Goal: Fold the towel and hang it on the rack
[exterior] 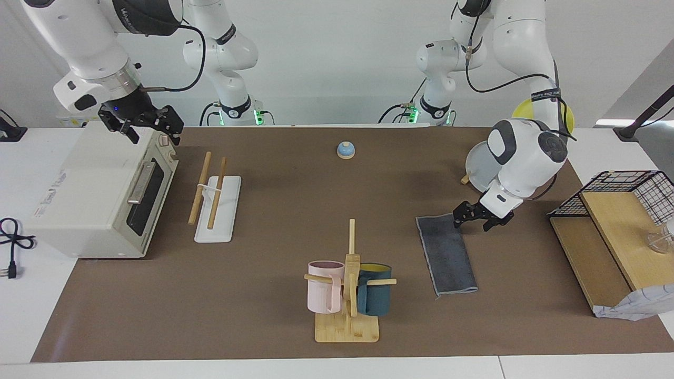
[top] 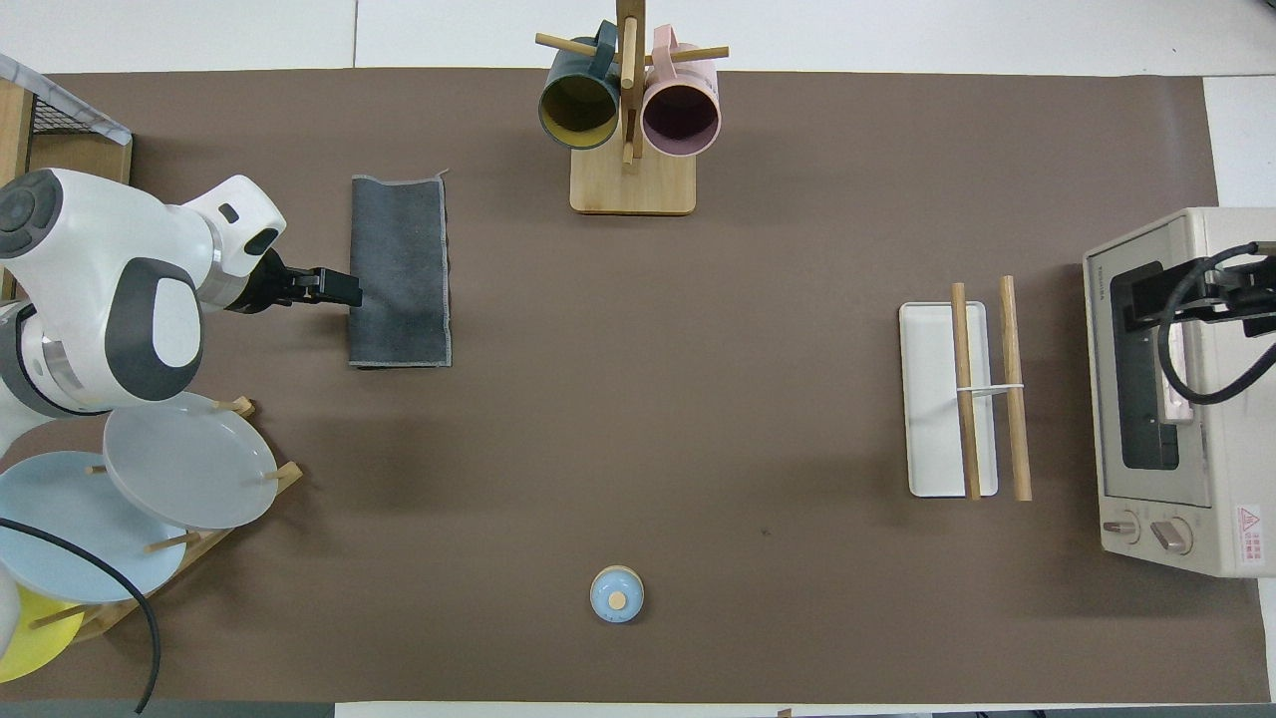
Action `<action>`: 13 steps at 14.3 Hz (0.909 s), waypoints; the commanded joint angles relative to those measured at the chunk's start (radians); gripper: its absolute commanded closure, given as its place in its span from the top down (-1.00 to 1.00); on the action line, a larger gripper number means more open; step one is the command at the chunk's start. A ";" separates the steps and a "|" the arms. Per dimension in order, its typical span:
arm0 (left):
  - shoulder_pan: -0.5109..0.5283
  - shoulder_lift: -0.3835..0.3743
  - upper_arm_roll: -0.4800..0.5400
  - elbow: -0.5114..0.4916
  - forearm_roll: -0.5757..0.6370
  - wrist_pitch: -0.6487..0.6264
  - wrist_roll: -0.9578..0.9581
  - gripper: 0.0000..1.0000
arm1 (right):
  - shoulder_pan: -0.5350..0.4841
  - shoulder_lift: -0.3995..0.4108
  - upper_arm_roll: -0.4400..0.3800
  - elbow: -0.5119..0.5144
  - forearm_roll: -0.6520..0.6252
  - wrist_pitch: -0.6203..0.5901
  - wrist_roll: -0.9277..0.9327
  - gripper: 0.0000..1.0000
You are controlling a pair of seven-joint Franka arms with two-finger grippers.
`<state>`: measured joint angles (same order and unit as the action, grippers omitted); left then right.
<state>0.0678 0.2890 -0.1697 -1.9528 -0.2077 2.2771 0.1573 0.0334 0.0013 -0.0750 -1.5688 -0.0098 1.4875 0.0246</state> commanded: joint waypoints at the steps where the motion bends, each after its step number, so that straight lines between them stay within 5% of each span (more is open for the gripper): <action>1: 0.020 0.050 -0.010 -0.015 -0.144 0.061 0.095 1.00 | -0.012 -0.023 0.004 -0.027 0.001 0.014 -0.026 1.00; 3: 0.015 0.050 -0.011 -0.018 -0.234 0.056 0.127 0.95 | -0.012 -0.021 0.006 -0.027 0.001 0.014 -0.026 1.00; 9: 0.006 0.085 -0.014 -0.017 -0.242 0.062 0.139 0.50 | -0.010 -0.021 0.004 -0.027 0.001 0.013 -0.026 1.00; 13: 0.006 0.090 -0.013 -0.017 -0.242 0.062 0.142 -0.20 | -0.012 -0.021 0.006 -0.027 0.001 0.013 -0.026 1.00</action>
<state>0.0738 0.3667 -0.1796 -1.9591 -0.4252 2.3177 0.2718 0.0334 0.0012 -0.0750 -1.5690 -0.0098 1.4875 0.0246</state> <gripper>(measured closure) 0.529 0.000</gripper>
